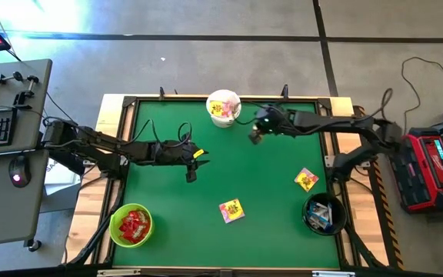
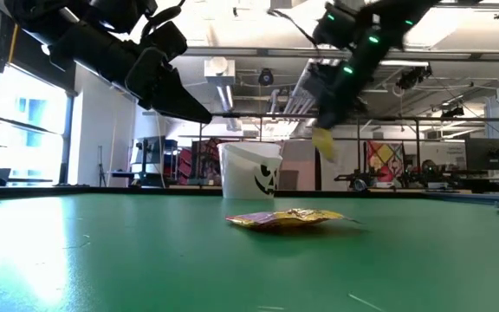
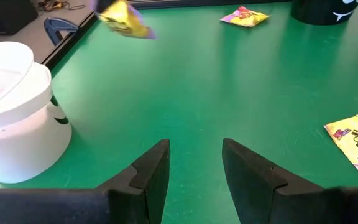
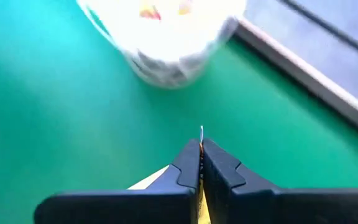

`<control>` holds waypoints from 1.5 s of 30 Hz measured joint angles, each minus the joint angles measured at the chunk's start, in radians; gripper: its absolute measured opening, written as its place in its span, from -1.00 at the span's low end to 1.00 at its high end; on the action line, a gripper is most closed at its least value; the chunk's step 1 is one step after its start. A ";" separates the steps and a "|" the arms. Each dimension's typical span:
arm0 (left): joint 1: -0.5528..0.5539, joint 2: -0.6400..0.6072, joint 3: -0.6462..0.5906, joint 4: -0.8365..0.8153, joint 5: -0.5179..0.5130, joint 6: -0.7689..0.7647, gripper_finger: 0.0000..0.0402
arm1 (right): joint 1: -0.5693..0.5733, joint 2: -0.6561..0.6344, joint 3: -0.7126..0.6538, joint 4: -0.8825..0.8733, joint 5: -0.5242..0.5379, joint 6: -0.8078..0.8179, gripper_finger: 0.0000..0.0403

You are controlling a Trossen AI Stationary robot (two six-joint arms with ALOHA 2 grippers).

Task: Sort candy by brand, put in halloween buckets
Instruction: Put the yellow candy into the white bucket

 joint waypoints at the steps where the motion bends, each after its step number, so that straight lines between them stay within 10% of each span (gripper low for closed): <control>1: 0.000 0.000 0.000 0.000 0.000 0.000 -0.30 | 0.011 0.025 0.043 -0.002 0.008 -0.014 -1.00; 17: 0.000 0.000 0.000 -0.005 0.000 0.012 -0.30 | -0.057 0.510 0.717 -0.036 0.138 -0.294 -1.00; 29: 0.000 0.000 0.000 -0.012 0.000 0.012 -0.30 | -0.107 0.658 0.781 -0.077 0.097 -0.293 -0.96; 40: 0.000 0.000 0.000 -0.043 -0.001 -0.005 -0.30 | -0.074 0.658 0.866 -0.156 0.070 -0.328 -0.25; 45: 0.000 0.000 0.000 -0.053 -0.001 -0.005 -0.30 | -0.051 0.657 0.940 -0.224 0.057 -0.363 -0.38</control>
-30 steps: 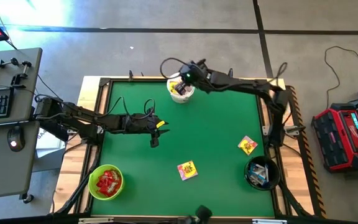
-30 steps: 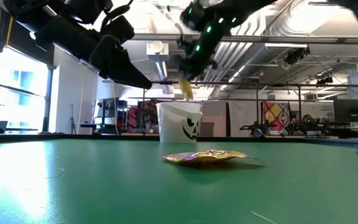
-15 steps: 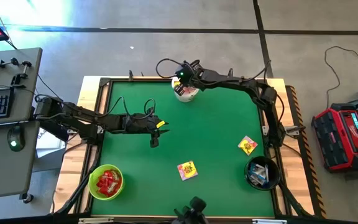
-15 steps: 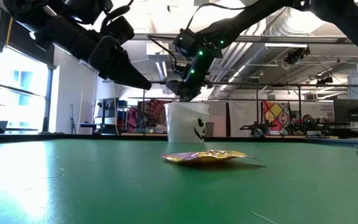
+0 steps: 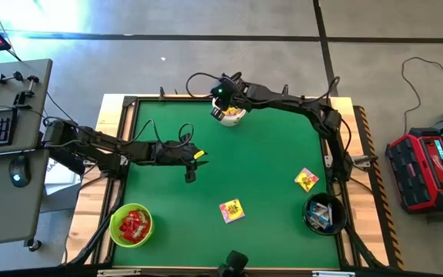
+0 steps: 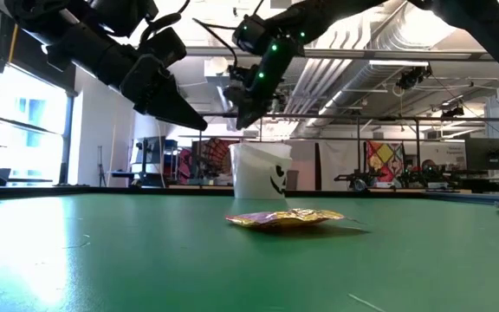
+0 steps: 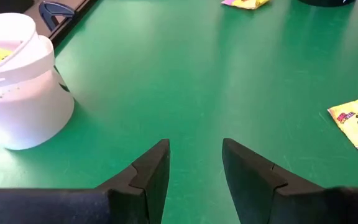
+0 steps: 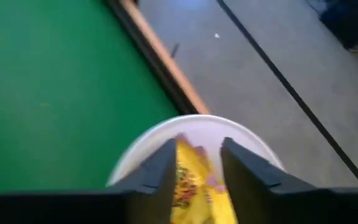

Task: Sort candy by brand, put in halloween buckets
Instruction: Put the yellow candy into the white bucket

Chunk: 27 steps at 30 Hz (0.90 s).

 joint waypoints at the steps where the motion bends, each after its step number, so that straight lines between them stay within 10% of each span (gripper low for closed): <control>1: 0.000 0.000 0.000 0.000 0.000 0.000 -0.30 | 0.003 0.000 0.001 0.001 -0.014 -0.008 -0.48; 6: -0.001 0.000 0.000 -0.013 0.000 0.000 -0.30 | 0.004 -0.001 -0.050 0.046 -0.090 -0.019 -0.94; 27: -0.051 0.002 0.003 -0.023 0.080 -0.019 -0.33 | 0.181 -0.618 -0.946 0.644 -0.072 0.085 -1.00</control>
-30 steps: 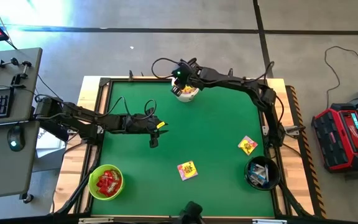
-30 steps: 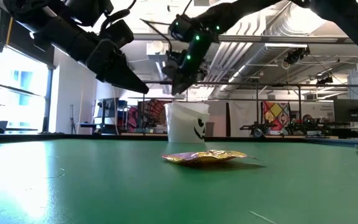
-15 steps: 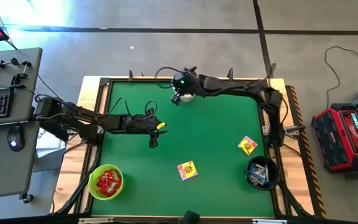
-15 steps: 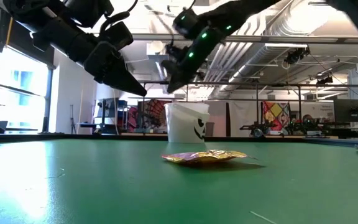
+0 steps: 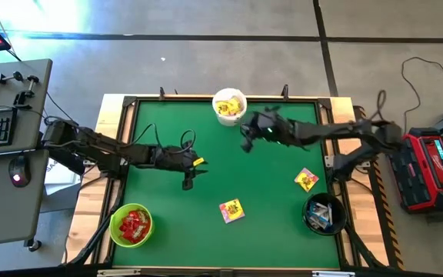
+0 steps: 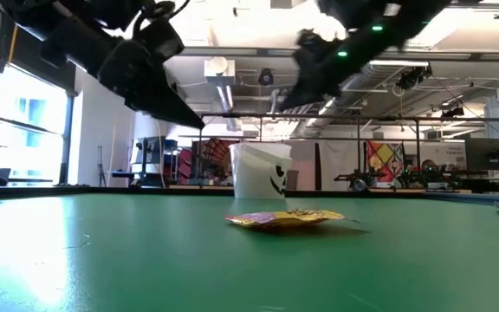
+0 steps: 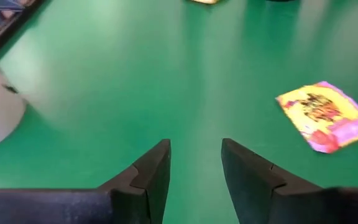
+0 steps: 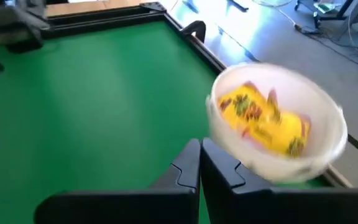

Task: Sort candy by brand, put in halloween buckets
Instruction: Put the yellow candy into the white bucket

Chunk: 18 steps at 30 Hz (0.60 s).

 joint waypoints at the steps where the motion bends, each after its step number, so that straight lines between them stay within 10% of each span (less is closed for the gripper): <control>1: -0.012 0.000 0.006 -0.005 0.000 0.000 -0.34 | 0.020 -0.033 -0.050 0.027 0.019 0.009 -1.00; 18: -0.176 0.307 0.251 -0.010 0.048 -0.081 -0.29 | 0.305 -0.199 -0.544 0.291 0.216 0.253 -1.00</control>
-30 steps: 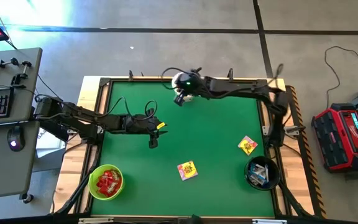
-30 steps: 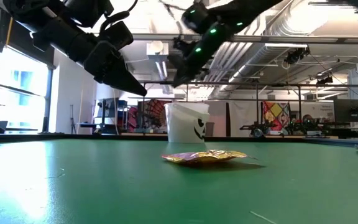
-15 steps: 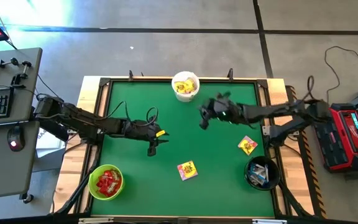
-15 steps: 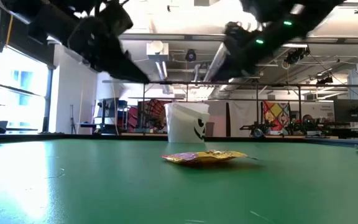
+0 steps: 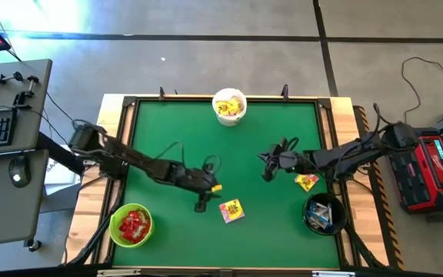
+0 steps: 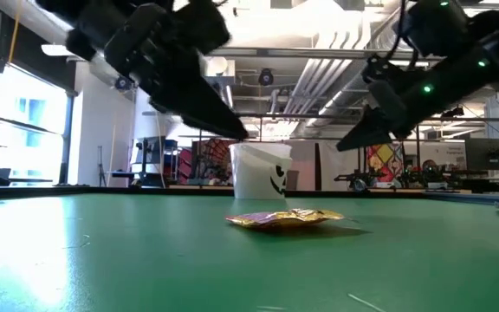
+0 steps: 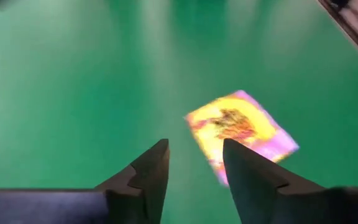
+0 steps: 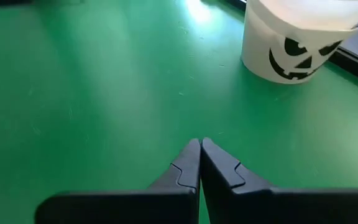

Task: Sort candy by brand, put in halloween buckets
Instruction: Put the yellow candy into the white bucket

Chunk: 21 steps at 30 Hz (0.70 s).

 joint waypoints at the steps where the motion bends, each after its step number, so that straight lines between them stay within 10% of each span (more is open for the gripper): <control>1: -0.006 0.034 0.022 -0.002 0.026 -0.013 -0.26 | 0.013 0.000 -0.011 0.014 0.014 0.007 -1.00; 21: -0.074 0.302 0.224 -0.196 0.057 -0.032 -0.06 | 0.096 0.021 -0.040 0.058 0.109 -0.031 -1.00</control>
